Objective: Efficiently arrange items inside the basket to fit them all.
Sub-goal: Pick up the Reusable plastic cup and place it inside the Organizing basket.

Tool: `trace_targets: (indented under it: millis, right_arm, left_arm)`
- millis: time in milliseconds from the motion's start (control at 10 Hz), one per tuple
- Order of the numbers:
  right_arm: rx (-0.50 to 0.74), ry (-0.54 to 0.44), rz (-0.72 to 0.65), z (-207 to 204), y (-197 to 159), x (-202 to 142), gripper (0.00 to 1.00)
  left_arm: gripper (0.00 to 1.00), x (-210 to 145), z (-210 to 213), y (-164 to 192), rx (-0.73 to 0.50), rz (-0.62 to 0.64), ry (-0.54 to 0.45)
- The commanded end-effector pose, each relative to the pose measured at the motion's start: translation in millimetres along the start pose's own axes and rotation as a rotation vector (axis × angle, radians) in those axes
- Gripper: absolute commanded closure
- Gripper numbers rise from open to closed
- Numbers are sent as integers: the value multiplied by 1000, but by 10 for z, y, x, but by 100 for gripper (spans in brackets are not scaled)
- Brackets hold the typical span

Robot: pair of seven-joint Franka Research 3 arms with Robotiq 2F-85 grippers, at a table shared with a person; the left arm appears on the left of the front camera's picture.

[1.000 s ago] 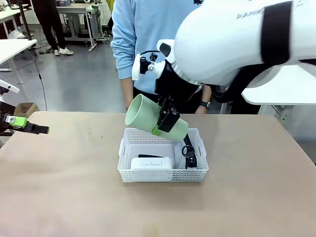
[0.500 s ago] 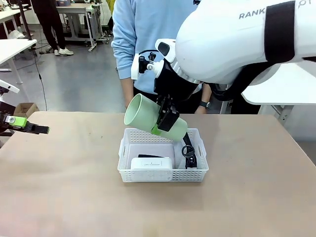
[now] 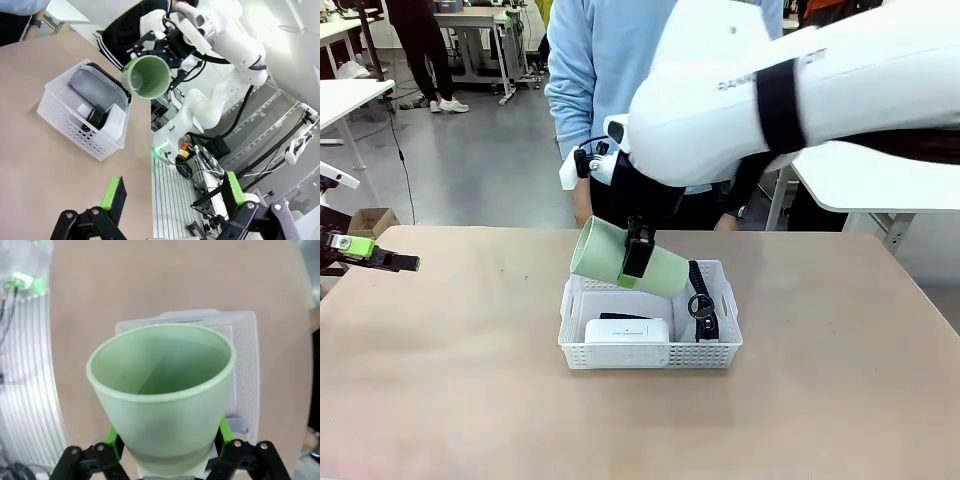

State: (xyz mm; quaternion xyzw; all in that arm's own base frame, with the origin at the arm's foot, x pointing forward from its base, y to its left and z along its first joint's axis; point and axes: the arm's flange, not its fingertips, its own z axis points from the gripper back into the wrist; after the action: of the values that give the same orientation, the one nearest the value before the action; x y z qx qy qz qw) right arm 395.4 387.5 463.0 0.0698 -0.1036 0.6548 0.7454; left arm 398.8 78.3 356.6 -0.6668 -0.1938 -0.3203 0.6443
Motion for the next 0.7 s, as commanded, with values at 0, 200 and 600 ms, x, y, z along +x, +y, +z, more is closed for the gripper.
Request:
trace_targets:
  millis: [0,200,600]
  right_arm:
    - [-28,51,-86,-53,-142,286,14]
    - [-31,134,-123,-219,-348,405,14]
    - [-31,245,-142,-602,-649,478,14]
  left_arm:
    - [0,3,-2,-28,3,-1,1]
    - [0,3,-2,-28,3,-1,1]
    - [0,3,-2,-28,3,-1,1]
